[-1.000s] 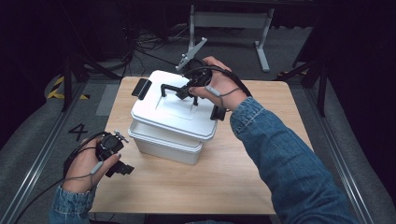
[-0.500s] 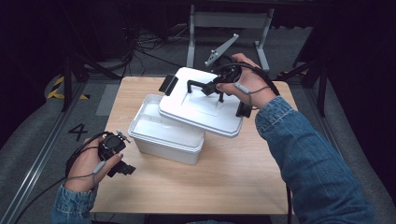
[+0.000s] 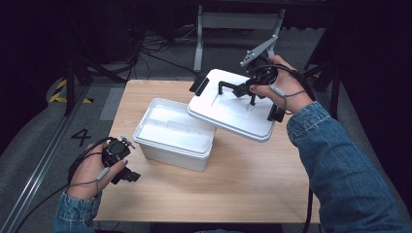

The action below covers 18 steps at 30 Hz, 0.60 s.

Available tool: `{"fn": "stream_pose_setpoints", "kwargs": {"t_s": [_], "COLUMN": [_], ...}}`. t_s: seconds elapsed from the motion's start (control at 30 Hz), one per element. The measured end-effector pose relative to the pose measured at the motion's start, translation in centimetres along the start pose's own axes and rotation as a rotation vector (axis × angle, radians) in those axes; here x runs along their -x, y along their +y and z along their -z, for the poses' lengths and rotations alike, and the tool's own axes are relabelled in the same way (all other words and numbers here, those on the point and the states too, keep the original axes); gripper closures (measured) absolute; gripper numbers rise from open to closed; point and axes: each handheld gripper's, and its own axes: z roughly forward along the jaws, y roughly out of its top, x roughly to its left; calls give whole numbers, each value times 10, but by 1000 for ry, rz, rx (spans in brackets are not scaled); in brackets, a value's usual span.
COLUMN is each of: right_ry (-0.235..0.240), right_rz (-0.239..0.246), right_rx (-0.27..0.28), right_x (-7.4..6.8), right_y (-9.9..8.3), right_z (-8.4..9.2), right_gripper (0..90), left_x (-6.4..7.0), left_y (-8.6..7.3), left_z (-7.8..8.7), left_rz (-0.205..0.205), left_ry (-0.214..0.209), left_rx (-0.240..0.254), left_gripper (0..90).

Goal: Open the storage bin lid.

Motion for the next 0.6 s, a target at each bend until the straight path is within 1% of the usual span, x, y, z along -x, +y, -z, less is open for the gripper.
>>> {"fn": "stream_pose_setpoints", "kwargs": {"t_s": [0.07,0.13,0.23,0.33,0.4,0.5,0.6], "right_ry": [-4,-3,-13,-24,-36,-45,-51], "right_rz": [-10,-27,-41,-67,-84,-102,-125], "right_rx": [2,-1,3,6,4,-1,-9], "right_x": [5,11,18,25,30,36,41], "right_y": [-7,-16,-26,-37,-45,-55,-64], "right_z": [2,3,7,11,13,15,15], "right_gripper": [836,836,835,835,836,836,836], "left_x": [-1,-1,-3,-5,-4,-3,-3], "left_y": [0,0,-1,-1,-1,-2,-1], "left_z": [0,0,0,-1,-1,0,-1], "left_rz": [1,17,27,24,23,25,15], "left_ry": [19,21,25,32,32,20,24], "left_rx": [4,15,13,12,11,11,14], "left_gripper": [181,181,181,181,182,182,183]}}
